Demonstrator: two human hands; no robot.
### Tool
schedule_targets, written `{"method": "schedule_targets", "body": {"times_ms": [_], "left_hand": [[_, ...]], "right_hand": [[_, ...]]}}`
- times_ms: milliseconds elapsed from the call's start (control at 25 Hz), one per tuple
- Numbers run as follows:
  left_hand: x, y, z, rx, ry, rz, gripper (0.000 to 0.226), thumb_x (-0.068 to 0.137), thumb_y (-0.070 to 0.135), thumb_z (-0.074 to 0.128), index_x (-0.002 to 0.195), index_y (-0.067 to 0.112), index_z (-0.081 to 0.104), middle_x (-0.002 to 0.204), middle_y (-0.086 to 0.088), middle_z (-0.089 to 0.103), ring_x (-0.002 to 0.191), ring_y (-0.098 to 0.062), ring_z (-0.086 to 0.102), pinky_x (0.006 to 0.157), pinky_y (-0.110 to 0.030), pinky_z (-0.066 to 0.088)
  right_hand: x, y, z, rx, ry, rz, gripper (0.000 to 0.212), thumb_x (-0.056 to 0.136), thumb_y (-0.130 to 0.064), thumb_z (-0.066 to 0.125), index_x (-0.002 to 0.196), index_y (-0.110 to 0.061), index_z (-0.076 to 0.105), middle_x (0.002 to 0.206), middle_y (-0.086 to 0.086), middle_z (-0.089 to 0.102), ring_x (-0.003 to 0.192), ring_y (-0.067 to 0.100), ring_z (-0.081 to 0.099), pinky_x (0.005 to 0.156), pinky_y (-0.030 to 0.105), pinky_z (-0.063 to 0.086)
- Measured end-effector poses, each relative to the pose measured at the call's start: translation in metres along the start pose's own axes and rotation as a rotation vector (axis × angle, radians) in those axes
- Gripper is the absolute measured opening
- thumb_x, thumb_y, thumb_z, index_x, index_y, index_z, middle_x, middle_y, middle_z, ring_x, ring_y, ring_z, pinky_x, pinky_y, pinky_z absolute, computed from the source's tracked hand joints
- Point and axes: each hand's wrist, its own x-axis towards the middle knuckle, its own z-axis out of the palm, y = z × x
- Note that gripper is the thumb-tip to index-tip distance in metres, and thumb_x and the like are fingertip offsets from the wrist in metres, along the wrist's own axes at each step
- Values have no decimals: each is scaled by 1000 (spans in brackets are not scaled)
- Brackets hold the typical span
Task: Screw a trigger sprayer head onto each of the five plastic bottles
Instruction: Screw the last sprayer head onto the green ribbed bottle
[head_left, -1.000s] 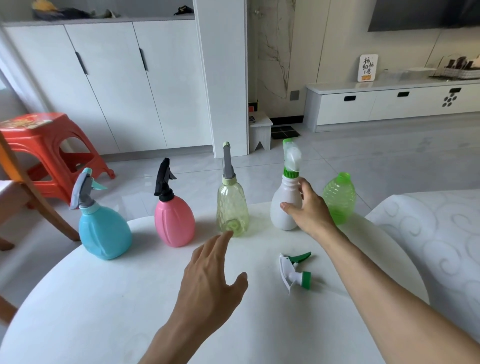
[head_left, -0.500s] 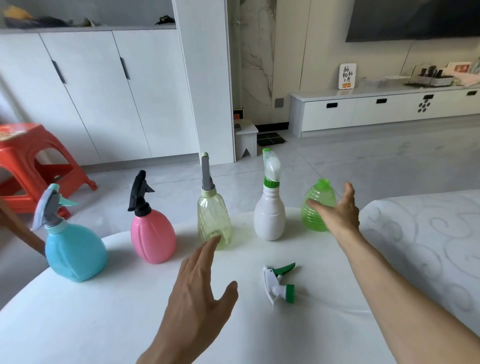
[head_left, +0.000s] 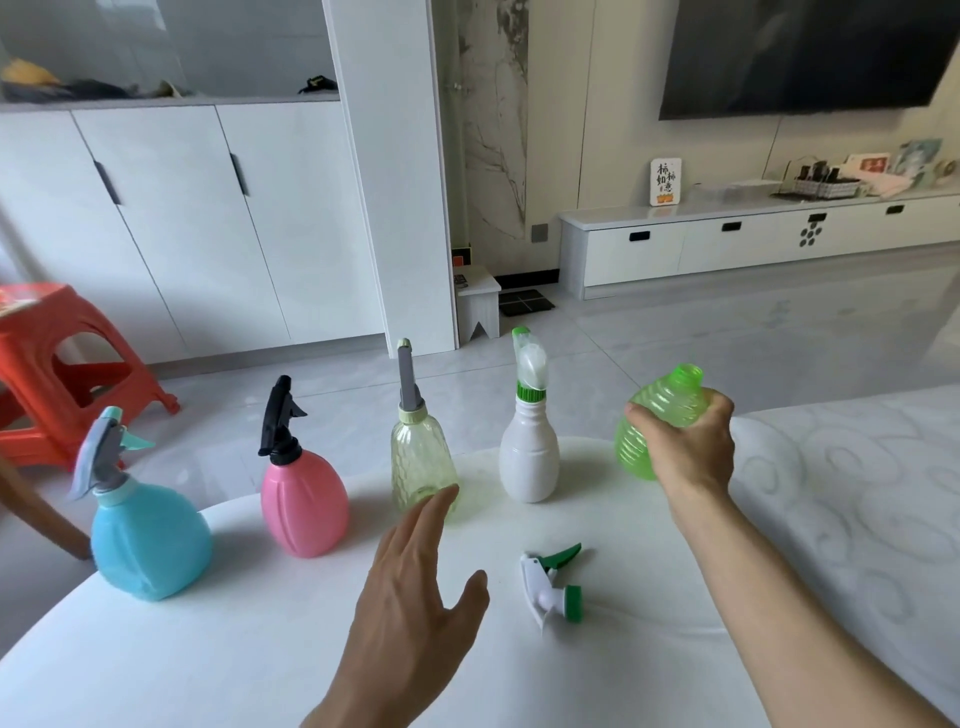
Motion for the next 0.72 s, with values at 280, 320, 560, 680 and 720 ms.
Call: {"method": "schedule_targets", "body": {"times_ms": [280, 320, 560, 680, 720], "left_hand": [[-12, 21, -26, -250, -51, -3, 100, 66, 43, 83, 146, 48, 25, 143, 28, 43, 131, 6, 41, 102, -9, 33], [-13, 22, -32, -313, -71, -20, 101, 61, 41, 86, 144, 49, 28, 136, 28, 52, 124, 5, 50, 97, -16, 44], [-13, 6, -53, -399, 30, -151, 82, 52, 29, 91, 117, 51, 46, 103, 23, 64, 92, 2, 63, 67, -8, 49], [-17, -4, -58, -392, -17, -200, 86, 57, 48, 93, 127, 47, 43, 106, 27, 63, 101, 6, 59, 73, -5, 47], [-18, -6, -58, -405, -22, -217, 86, 57, 54, 90, 129, 46, 43, 107, 25, 64, 102, 6, 59, 75, -9, 49]], "right_hand": [[-123, -65, -60, 304, -918, -140, 59, 60, -38, 88, 112, -26, 61, 107, -1, 74, 103, 19, 70, 85, 32, 52], [-141, -65, -59, 338, -1088, -132, 56, 65, -33, 88, 115, -24, 62, 110, 2, 74, 107, 20, 69, 89, 34, 52], [-125, -63, -59, 157, -1398, -66, 59, 82, -13, 70, 134, -35, 53, 136, -5, 61, 119, 12, 62, 100, 33, 48], [-100, -37, -57, -621, -1075, -312, 51, 78, -19, 58, 127, -32, 53, 127, -6, 61, 106, 14, 61, 92, 32, 48], [-102, -28, -53, -805, -1097, -335, 50, 74, -29, 60, 124, -30, 55, 123, -6, 61, 104, 15, 59, 91, 32, 48]]}}
